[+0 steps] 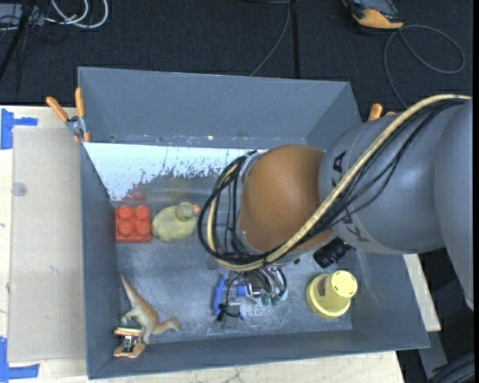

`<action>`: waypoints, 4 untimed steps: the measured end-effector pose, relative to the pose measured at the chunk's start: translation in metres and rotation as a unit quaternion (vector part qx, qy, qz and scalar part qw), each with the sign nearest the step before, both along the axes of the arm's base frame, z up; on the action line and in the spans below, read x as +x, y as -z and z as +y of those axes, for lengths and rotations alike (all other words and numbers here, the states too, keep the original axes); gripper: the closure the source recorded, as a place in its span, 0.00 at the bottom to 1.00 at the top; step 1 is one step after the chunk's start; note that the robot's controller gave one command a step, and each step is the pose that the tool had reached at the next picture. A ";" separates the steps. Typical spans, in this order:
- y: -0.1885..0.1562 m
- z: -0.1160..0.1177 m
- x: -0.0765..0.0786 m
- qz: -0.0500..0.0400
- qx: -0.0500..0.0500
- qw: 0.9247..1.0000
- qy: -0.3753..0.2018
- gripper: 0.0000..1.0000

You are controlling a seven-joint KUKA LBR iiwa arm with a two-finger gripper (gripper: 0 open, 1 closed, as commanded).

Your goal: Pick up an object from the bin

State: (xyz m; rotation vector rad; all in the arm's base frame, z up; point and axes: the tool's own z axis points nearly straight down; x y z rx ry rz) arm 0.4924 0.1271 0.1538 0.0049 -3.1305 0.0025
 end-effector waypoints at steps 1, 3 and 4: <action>-0.004 -0.001 0.002 -0.004 0.001 1.000 0.002 0.00; 0.056 -0.084 0.010 0.001 0.000 1.000 -0.027 0.00; 0.043 -0.074 0.011 -0.003 0.001 0.999 -0.034 0.00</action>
Offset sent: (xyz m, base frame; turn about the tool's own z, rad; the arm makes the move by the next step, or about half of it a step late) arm 0.0129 -0.0856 -0.0838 -0.0615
